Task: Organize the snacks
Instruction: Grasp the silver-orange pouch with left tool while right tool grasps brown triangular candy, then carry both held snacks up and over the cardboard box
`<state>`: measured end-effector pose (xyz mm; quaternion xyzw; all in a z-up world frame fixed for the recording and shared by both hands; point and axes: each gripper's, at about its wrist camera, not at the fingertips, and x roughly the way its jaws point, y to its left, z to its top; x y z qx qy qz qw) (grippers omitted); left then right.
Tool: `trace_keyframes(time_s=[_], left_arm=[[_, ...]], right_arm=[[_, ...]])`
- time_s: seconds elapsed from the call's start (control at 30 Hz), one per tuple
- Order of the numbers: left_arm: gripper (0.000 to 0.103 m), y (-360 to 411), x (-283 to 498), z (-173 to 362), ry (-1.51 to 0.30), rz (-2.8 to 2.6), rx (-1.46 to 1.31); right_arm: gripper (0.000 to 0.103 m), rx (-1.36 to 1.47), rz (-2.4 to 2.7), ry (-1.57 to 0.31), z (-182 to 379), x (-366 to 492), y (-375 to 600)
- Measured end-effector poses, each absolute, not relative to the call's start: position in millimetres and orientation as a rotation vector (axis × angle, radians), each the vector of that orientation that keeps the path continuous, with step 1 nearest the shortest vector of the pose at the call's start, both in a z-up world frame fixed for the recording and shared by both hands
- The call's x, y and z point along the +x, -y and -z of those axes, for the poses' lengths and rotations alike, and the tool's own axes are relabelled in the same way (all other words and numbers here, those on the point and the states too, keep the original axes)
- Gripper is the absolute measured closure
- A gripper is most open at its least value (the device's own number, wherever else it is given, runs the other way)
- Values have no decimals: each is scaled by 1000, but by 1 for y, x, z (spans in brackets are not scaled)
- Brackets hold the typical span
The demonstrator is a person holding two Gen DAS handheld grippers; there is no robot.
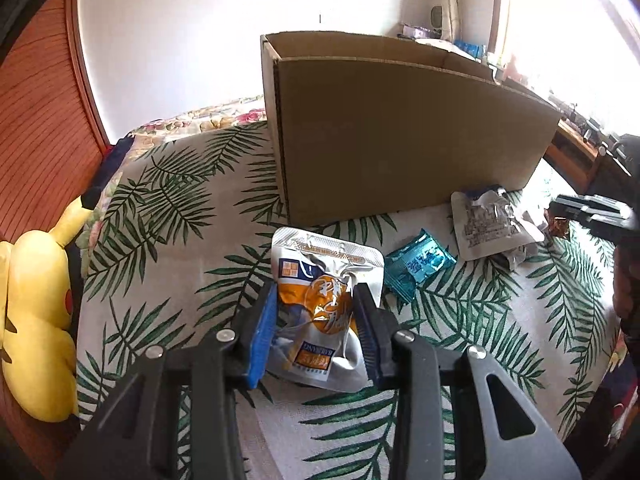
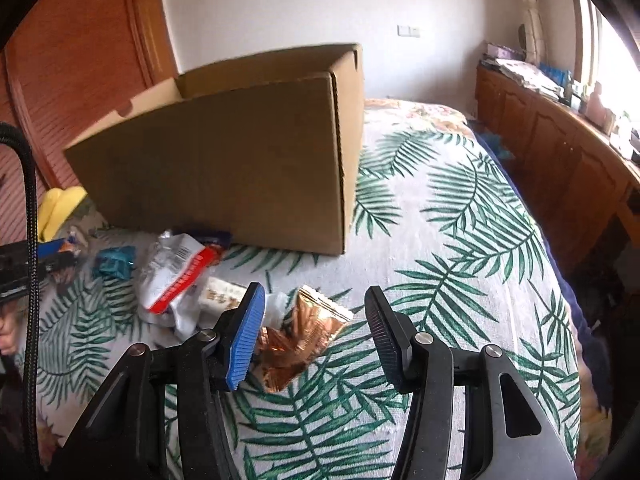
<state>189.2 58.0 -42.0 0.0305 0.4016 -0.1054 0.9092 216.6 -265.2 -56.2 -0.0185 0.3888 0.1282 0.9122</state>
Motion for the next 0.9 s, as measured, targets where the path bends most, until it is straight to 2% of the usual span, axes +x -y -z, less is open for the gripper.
trace_keyframes(time_s=[0.27,0.37,0.47,0.53,0.9], left_arm=[[67,-56,181,27,-781,230,44],[67,-51,179,21,-765,241,38],[67,-45,178,16,-750,254,35],[67,-42,179,12,-741,263,33],[67,-18,181,-15,-673,309,16]], right_arm=[[54,-62,-255,-875,67,215,274],[61,-101,-261,-886,70,211,272],[77,-138,-263,-878,71,204,270],[80,-144,-267,-876,72,201,270],[81,-127,-286,-824,58,180,274]])
